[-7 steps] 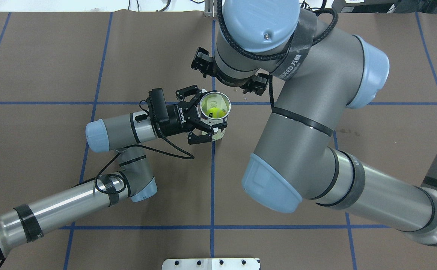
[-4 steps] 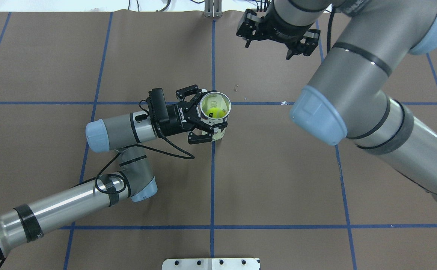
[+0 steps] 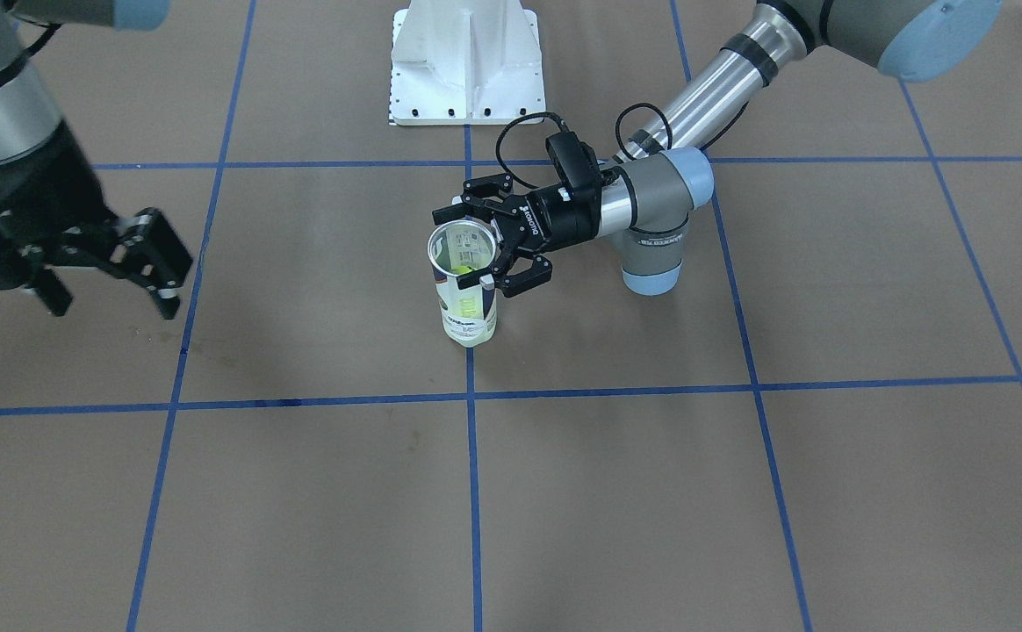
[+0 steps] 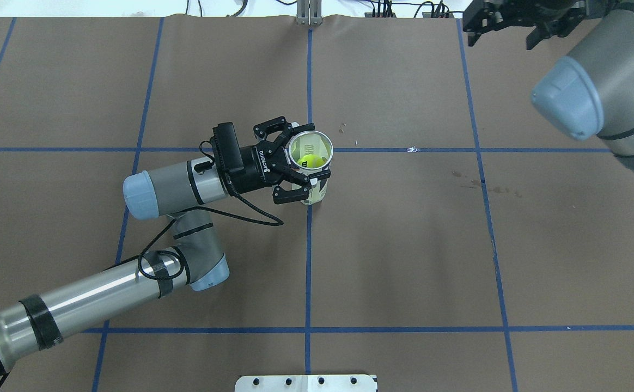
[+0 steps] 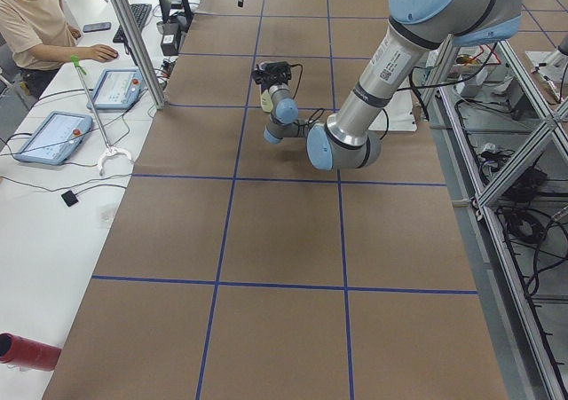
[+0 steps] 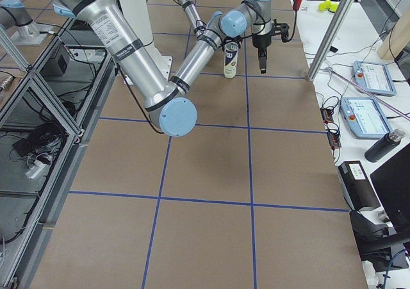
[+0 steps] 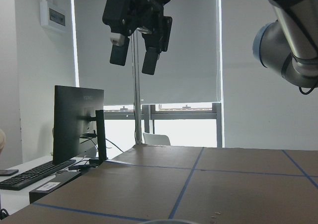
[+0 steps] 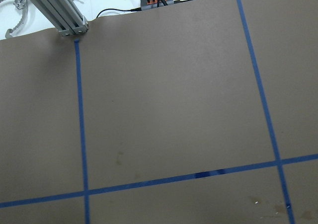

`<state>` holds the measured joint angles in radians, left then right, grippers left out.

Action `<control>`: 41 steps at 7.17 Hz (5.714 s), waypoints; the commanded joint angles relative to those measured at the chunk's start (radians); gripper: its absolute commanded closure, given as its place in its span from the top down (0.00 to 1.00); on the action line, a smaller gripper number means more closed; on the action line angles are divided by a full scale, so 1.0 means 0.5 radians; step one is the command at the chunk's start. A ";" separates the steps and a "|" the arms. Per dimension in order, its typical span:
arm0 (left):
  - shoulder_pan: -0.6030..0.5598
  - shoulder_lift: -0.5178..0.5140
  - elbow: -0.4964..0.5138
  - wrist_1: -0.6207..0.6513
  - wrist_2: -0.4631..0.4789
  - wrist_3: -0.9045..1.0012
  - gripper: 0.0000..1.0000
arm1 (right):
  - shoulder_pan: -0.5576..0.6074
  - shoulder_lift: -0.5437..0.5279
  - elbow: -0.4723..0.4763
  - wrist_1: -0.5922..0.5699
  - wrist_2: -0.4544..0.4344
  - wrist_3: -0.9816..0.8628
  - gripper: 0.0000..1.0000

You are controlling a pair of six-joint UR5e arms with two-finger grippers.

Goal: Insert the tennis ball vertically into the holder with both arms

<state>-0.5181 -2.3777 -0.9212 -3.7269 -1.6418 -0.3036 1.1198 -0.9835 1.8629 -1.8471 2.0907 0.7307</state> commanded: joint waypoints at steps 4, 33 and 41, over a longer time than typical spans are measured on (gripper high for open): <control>-0.025 0.000 -0.130 0.002 0.004 -0.076 0.99 | 0.352 -0.441 -0.601 0.818 0.227 -0.687 0.99; -2.013 0.707 -0.336 3.698 -1.142 0.643 0.99 | 0.672 -1.040 -0.704 1.019 0.341 -1.179 0.99; -1.940 1.015 -0.652 3.892 -1.004 0.684 1.00 | 0.672 -1.055 -0.704 1.019 0.338 -1.182 0.99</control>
<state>-1.4960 -1.8892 -1.2359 -1.7760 -2.1988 0.0423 1.4558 -1.5112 1.5110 -1.3376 2.2604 0.1397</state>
